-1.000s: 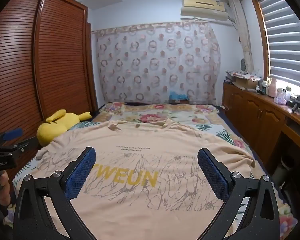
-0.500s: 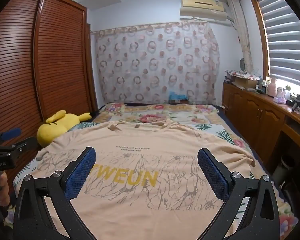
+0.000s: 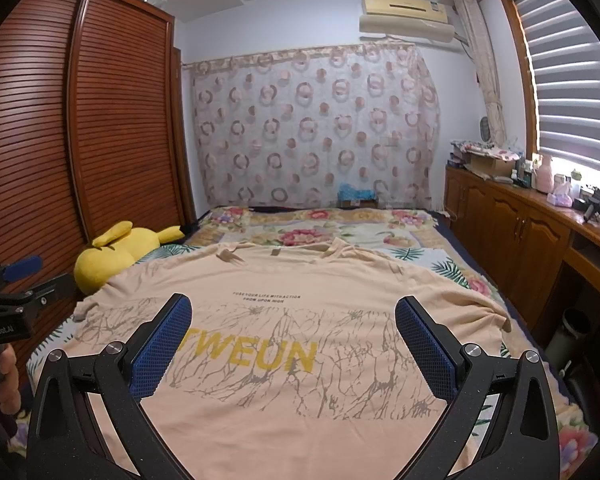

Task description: Fold small clothes

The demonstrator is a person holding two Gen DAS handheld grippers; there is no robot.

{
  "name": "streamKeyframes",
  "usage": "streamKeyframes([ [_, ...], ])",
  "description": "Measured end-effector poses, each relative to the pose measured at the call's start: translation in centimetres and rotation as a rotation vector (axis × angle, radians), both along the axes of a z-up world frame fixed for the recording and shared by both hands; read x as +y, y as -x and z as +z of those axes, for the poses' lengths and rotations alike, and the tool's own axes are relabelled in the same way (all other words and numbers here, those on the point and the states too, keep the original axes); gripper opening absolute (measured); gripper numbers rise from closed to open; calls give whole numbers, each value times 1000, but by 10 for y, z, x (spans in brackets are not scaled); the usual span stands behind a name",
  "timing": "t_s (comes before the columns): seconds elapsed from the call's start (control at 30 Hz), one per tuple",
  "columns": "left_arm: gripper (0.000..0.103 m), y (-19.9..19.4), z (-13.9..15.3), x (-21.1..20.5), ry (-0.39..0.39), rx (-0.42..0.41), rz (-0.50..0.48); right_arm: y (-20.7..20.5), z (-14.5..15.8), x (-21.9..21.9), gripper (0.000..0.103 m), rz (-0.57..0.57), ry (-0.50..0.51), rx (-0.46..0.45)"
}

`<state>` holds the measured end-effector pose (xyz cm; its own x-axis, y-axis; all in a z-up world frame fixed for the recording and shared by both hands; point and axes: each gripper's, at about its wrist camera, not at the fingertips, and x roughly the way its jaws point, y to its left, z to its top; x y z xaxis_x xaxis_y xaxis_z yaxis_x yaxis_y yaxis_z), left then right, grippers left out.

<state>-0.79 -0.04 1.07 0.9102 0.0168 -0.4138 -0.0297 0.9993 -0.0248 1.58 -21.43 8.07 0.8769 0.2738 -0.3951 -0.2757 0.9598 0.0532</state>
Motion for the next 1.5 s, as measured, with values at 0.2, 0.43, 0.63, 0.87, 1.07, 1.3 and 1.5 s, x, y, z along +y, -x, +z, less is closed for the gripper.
streamKeyframes([
  [0.2, 103, 0, -1, 0, -1, -1, 1, 0, 0, 0, 103, 0, -1, 0],
  [0.43, 103, 0, 0, 0, -2, -3, 2, 1, -1, -2, 103, 1, -1, 2],
  [0.63, 103, 1, 0, 0, -2, -2, 1, 1, -1, -2, 103, 1, -2, 3],
  [0.87, 103, 2, 0, 1, -1, -2, 2, 1, -1, -2, 103, 2, -2, 3],
  [1.07, 103, 3, 1, 1, -1, -2, 3, 1, -1, -2, 103, 1, -2, 4],
  [1.3, 103, 3, 1, 1, -2, -4, 2, 1, -1, -2, 103, 2, -2, 4],
  [1.5, 103, 4, 2, 2, 0, -6, 3, 1, 0, -1, 103, 2, -1, 3],
])
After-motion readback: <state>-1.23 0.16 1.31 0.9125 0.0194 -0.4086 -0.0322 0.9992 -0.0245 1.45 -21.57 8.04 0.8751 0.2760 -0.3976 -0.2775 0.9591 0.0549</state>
